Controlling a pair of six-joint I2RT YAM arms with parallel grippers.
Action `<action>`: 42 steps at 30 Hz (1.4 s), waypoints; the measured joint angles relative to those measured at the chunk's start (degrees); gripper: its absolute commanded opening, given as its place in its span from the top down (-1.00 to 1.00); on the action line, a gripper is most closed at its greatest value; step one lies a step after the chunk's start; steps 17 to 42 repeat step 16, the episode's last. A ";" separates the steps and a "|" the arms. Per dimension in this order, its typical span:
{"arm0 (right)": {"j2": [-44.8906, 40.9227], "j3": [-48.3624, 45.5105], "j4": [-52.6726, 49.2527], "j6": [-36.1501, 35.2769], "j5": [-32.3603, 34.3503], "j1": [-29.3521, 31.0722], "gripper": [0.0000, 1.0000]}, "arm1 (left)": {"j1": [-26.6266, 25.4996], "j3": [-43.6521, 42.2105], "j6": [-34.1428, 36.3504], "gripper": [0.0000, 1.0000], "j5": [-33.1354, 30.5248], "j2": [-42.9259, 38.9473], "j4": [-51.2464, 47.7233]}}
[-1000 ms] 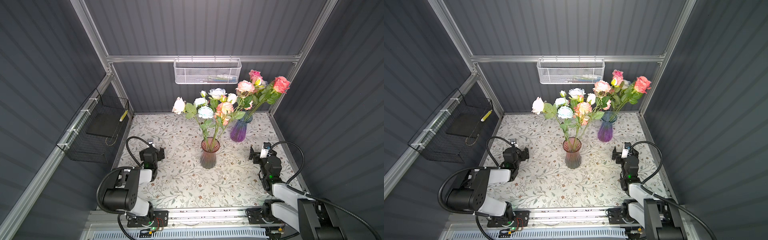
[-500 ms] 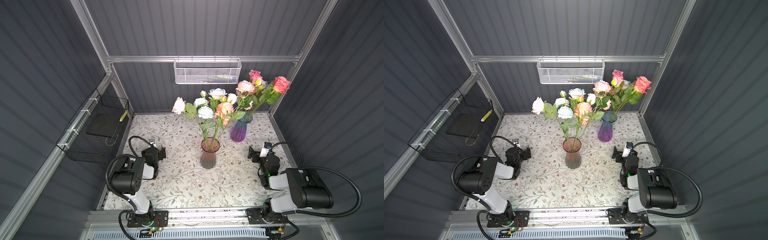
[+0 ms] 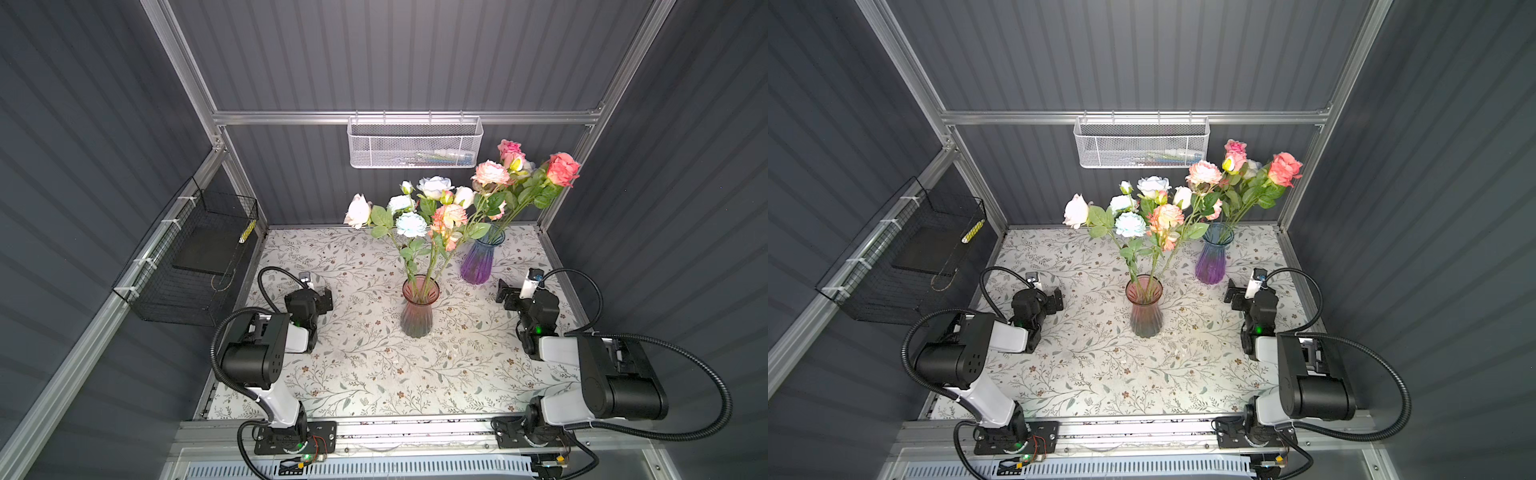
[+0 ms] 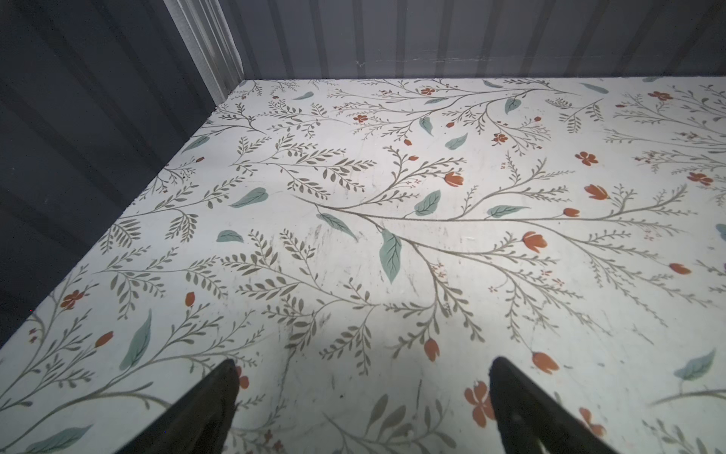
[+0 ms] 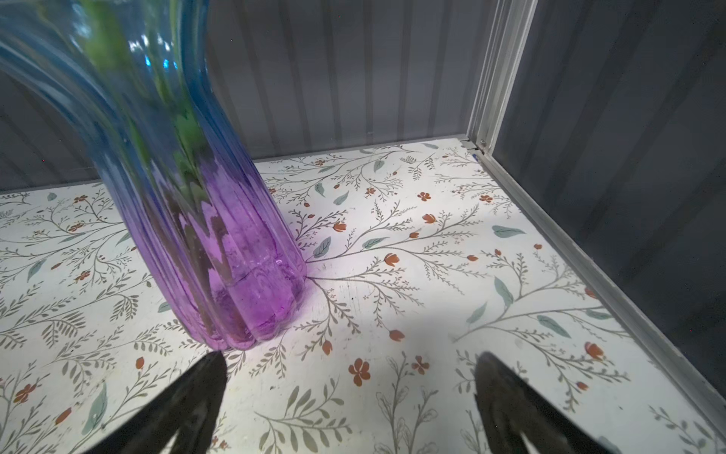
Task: Arrange the flowers into the vase
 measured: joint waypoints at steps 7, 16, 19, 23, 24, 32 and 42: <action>0.00 0.00 -0.15 -0.02 0.33 0.07 -0.98 | 0.00 0.00 -0.02 -0.99 0.00 0.00 0.00; 0.02 0.02 -0.83 -0.04 0.98 0.35 -0.98 | 0.00 0.00 0.00 -1.00 0.35 0.00 0.00; 0.02 0.02 -0.83 -0.04 0.98 0.35 -0.98 | 0.00 0.00 0.00 -1.00 0.35 0.00 0.00; 0.02 0.02 -0.83 -0.04 0.98 0.35 -0.98 | 0.00 0.00 0.00 -1.00 0.35 0.00 0.00; 0.02 0.02 -0.83 -0.04 0.98 0.35 -0.98 | 0.00 0.00 0.00 -1.00 0.35 0.00 0.00; 0.02 0.02 -0.83 -0.04 0.98 0.35 -0.98 | 0.00 0.00 0.00 -1.00 0.35 0.00 0.00; 0.02 0.02 -0.83 -0.04 0.98 0.35 -0.98 | 0.00 0.00 0.00 -1.00 0.35 0.00 0.00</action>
